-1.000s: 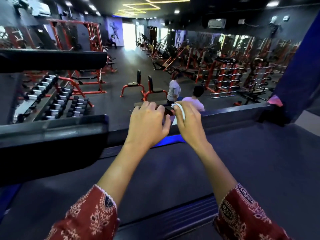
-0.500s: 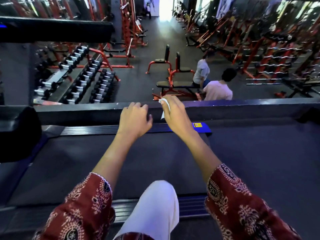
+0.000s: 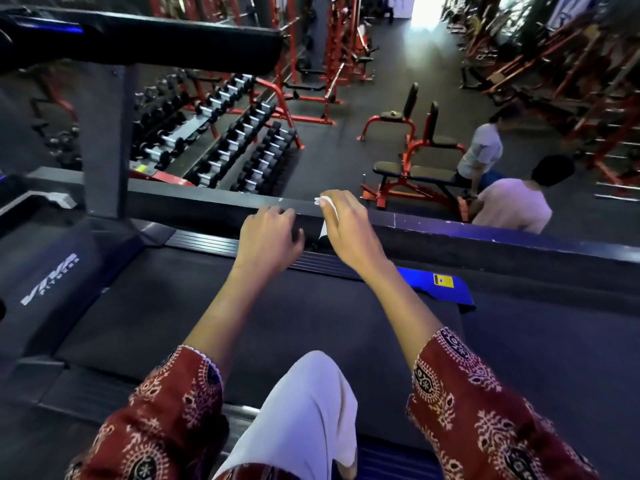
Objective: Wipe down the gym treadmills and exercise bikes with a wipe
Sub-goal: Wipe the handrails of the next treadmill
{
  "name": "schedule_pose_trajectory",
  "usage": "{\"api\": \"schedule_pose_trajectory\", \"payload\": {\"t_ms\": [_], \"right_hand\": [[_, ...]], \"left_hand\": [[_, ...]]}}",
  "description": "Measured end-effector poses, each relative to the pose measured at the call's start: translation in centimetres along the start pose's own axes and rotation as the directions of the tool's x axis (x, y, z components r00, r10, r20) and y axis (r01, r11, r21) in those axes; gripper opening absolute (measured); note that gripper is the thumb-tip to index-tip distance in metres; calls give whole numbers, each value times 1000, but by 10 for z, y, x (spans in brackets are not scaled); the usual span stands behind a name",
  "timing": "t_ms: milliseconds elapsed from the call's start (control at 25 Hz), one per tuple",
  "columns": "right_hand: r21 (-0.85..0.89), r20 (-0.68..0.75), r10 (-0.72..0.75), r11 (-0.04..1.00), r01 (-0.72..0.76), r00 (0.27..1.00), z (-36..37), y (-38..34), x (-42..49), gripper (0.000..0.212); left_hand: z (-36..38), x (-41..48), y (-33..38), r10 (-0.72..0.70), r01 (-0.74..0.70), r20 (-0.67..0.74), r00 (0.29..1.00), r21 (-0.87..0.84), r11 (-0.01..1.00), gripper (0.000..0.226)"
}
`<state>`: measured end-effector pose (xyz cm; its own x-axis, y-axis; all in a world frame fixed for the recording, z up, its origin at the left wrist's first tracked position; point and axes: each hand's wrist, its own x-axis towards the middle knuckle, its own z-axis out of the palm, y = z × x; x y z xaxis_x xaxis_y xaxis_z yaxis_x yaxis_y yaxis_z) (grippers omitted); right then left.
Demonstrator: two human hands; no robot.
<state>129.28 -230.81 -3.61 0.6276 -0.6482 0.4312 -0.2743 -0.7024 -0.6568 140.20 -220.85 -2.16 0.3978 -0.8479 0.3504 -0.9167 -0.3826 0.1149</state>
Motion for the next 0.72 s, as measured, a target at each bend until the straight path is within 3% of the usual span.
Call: {"api": "schedule_pose_trajectory", "payload": {"t_ms": [200, 440, 720], "right_hand": [[21, 121, -63, 998, 60, 991, -13, 7, 107, 29], [85, 245, -132, 990, 115, 961, -33, -42, 229, 29], [249, 384, -334, 935, 251, 861, -28, -98, 313, 30]], "left_hand": [[-4, 85, -11, -103, 104, 19, 995, -53, 993, 27], [-79, 176, -39, -271, 270, -45, 962, -16, 963, 25], [-147, 211, -74, -452, 458, -92, 887, 60, 887, 27]]}}
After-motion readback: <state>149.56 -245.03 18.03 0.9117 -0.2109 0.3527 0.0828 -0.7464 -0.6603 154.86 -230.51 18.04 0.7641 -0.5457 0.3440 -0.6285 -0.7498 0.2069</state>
